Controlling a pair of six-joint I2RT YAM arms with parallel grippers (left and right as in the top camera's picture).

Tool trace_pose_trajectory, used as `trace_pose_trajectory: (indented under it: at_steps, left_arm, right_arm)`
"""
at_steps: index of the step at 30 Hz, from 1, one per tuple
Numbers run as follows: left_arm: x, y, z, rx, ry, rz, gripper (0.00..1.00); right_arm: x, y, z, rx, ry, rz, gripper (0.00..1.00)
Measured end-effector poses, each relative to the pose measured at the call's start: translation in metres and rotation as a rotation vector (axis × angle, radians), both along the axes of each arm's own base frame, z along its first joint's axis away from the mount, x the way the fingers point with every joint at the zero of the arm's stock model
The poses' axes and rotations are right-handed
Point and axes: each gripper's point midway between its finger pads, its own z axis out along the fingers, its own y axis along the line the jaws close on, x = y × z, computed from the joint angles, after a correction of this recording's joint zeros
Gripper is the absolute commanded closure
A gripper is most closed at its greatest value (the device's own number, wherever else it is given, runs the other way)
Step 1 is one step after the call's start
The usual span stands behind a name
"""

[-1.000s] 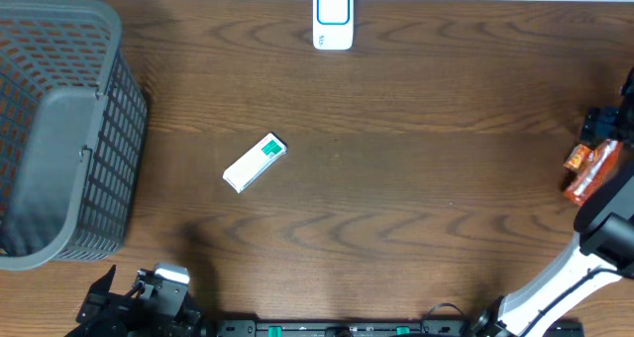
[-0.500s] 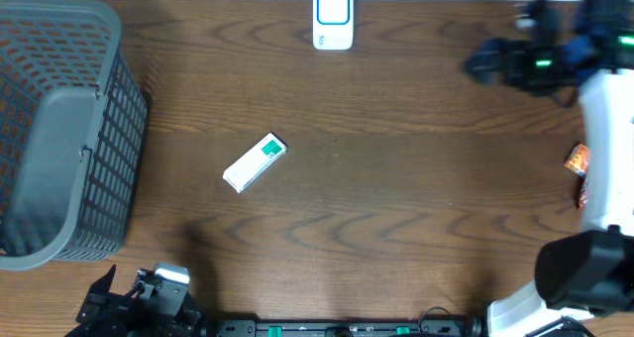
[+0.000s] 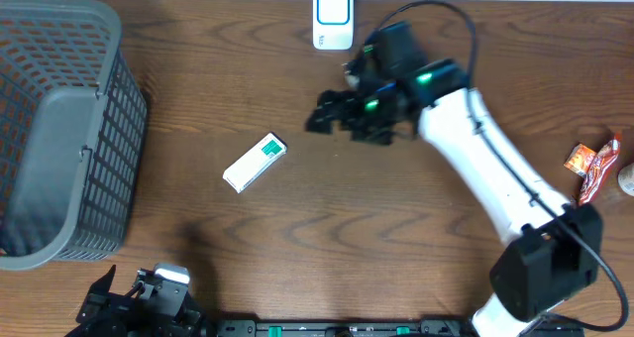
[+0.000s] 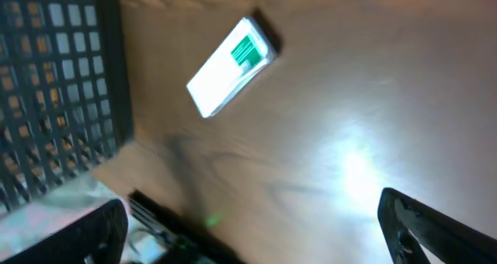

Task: Scan the item barcode
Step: 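Move the right gripper to the white-green Panadol box and grasp it, then lift the Panadol box by its end and tilt it upright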

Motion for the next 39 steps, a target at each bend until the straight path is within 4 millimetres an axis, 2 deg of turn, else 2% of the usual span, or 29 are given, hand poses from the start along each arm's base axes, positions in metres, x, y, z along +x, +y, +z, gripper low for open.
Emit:
trace_pose_trajectory:
  at_steps: [3, 4, 6, 7, 11, 15, 18, 23, 28, 33, 39]
  left_arm:
    - [0.0, 0.0, 0.0, 0.0, 0.0, 0.0, 0.02]
    - [0.0, 0.0, 0.0, 0.0, 0.0, 0.0, 0.02]
    - [0.0, 0.0, 0.0, 0.0, 0.0, 0.0, 0.02]
    - [0.0, 0.0, 0.0, 0.0, 0.0, 0.0, 0.02]
    - [0.0, 0.0, 0.0, 0.0, 0.0, 0.0, 0.02]
    - [0.0, 0.0, 0.0, 0.0, 0.0, 0.0, 0.02]
    - [0.0, 0.0, 0.0, 0.0, 0.0, 0.0, 0.02]
    - [0.0, 0.0, 0.0, 0.0, 0.0, 0.0, 0.02]
    - [0.0, 0.0, 0.0, 0.0, 0.0, 0.0, 0.03]
    - [0.0, 0.0, 0.0, 0.0, 0.0, 0.0, 0.02]
    - [0.0, 0.0, 0.0, 0.0, 0.0, 0.0, 0.02]
  right_arm:
    - [-0.012, 0.015, -0.007, -0.062, 0.067, -0.142, 0.19]
    - [-0.015, 0.019, -0.009, -0.075, 0.087, -0.192, 0.17]
    - [-0.015, 0.026, -0.009, -0.077, 0.111, -0.284, 0.04]
    - [-0.013, 0.029, -0.009, -0.07, 0.114, -0.316, 0.01]
    - [0.002, 0.039, -0.012, -0.034, 0.124, -0.433, 0.01]
    - [0.012, 0.043, -0.03, -0.052, 0.171, -0.507, 0.01]
    - [0.018, 0.049, -0.041, -0.083, 0.195, -0.523, 0.01]
    - [0.02, 0.081, -0.053, -0.15, 0.224, -0.488, 0.01]
    - [0.023, 0.102, -0.061, -0.198, 0.251, -0.464, 0.01]
    - [0.035, 0.112, -0.079, -0.213, 0.26, -0.466, 0.01]
    - [0.037, 0.114, -0.11, -0.248, 0.292, -0.476, 0.01]
